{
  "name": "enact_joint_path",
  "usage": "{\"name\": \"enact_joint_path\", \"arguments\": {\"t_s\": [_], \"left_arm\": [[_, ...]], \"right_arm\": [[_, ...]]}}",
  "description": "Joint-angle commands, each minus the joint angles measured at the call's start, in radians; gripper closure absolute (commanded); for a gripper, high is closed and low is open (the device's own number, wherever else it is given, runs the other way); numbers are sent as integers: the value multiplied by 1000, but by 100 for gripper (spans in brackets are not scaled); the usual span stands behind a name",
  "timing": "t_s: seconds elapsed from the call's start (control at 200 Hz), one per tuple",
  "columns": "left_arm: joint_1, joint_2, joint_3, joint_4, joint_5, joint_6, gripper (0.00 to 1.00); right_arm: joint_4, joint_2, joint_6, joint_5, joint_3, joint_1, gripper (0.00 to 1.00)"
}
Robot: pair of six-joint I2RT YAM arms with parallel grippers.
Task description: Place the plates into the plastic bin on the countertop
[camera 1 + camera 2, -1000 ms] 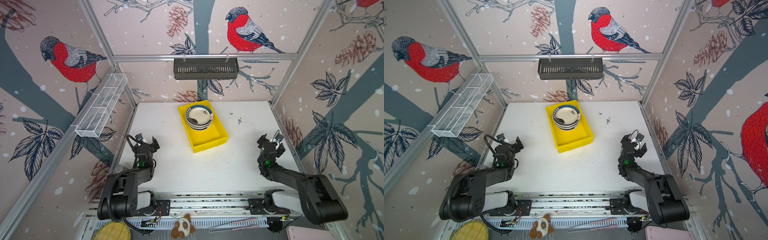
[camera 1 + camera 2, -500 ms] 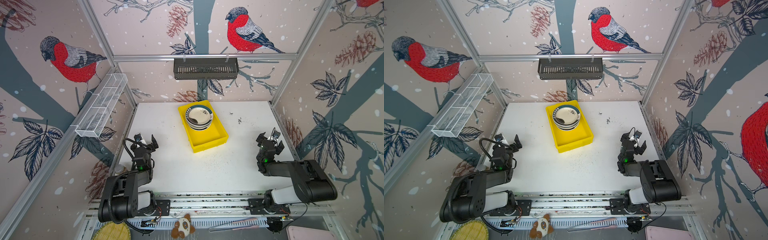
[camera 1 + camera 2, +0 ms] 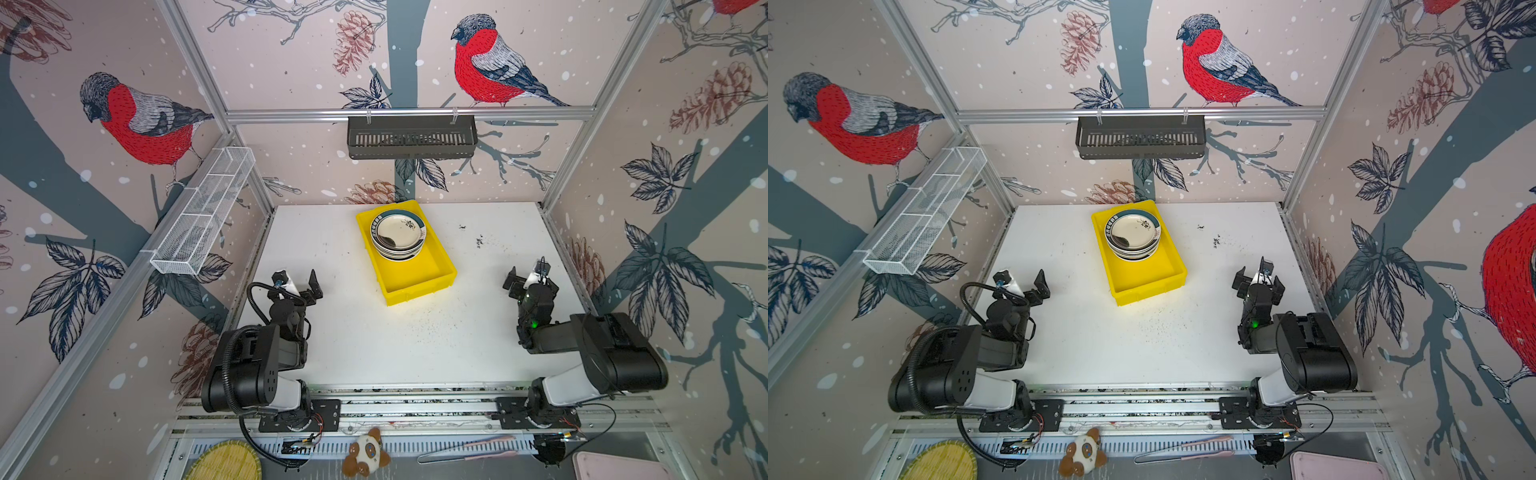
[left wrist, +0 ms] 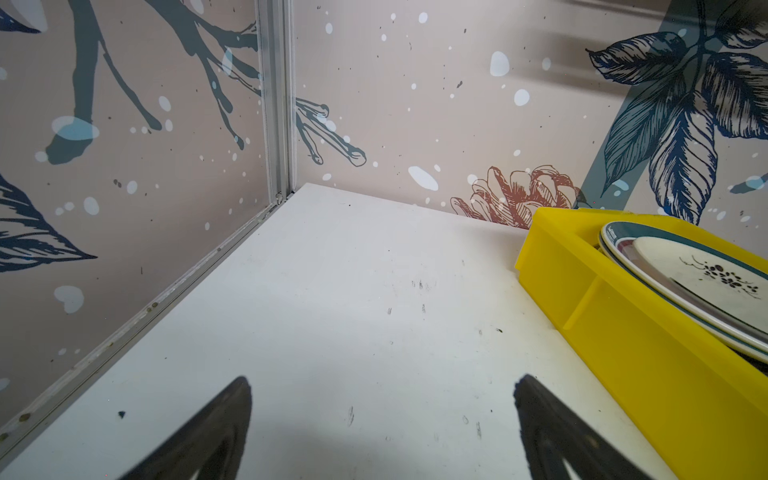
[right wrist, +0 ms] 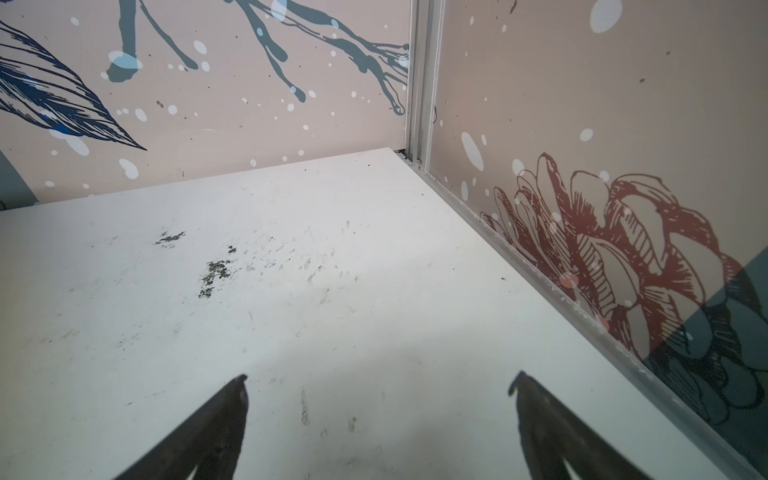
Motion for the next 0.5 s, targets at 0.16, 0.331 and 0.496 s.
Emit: {"name": "enact_joint_path", "arguments": {"t_s": [0.16,0.331,0.496], "left_arm": [[0,34,11,78,86,41,3],[-7,122,13,172,134,63,2],[-7,120,6,178,113,56,2]], "right_arm": [[155,6,-57,95,-40,64,1],[154,7,-61,75,-35,63,1],[258,-10,-118,-37,-105,68,1]]}}
